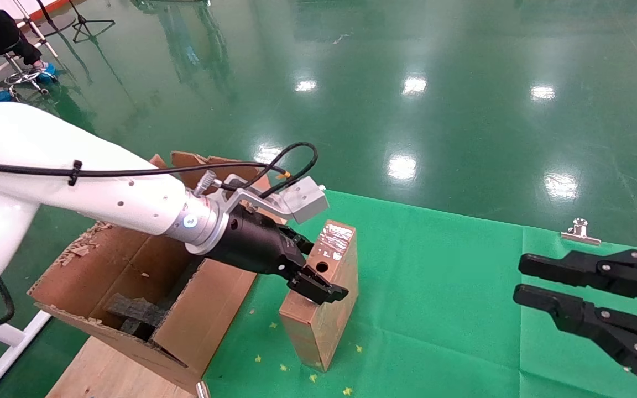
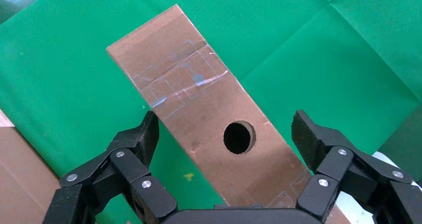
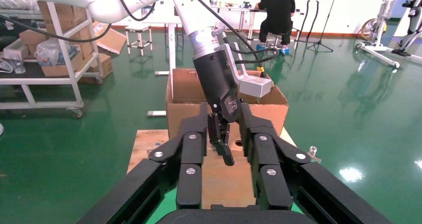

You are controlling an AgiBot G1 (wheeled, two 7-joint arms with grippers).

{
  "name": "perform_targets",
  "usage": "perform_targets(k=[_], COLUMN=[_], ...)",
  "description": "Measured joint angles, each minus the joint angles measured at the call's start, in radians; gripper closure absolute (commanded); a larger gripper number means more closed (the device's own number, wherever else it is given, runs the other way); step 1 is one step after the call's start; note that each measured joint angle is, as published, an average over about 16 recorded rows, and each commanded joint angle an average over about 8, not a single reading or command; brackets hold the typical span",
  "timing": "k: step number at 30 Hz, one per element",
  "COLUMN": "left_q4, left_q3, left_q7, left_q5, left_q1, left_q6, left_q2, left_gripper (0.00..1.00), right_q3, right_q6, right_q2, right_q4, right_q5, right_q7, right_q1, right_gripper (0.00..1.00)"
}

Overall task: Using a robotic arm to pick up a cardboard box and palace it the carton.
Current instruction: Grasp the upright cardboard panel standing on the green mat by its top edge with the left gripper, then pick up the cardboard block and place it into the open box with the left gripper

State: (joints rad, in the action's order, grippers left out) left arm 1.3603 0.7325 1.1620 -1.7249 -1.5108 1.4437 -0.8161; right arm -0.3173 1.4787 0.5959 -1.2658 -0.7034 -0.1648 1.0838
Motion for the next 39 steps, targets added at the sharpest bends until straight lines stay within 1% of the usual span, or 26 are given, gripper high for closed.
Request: perform_targets(k=[19,25,31,39], left_q4=[-0.006,-0.018,-0.034,-0.055], left_q3=[-0.003,-0.017,-0.06,-0.147], left_q7=[-0.001,-0.013,-0.044,-0.121], left_q5=[0.002,0.01,0.034,0.055], left_q1=[-0.003,-0.019,-0.063,-0.163], left_q6=[-0.001,-0.006,-0.022,-0.05], left_q2=[0.0,0.013,0.056,0.165], left_gripper=[1.0,1.0,1.0,1.0], right_q3=[0.0,0.0,0.0,0.0], right_q6=[0.0,0.0,0.0,0.0], right_q2=[0.0,0.0,0.0,0.0], right_q4=[0.0,0.0,0.0,0.0], right_q5=[0.0,0.0,0.0,0.0], right_q7=[0.0,0.0,0.0,0.0], right_q1=[0.0,0.0,0.0,0.0], right_gripper=[0.0,0.0,0.0,0.0])
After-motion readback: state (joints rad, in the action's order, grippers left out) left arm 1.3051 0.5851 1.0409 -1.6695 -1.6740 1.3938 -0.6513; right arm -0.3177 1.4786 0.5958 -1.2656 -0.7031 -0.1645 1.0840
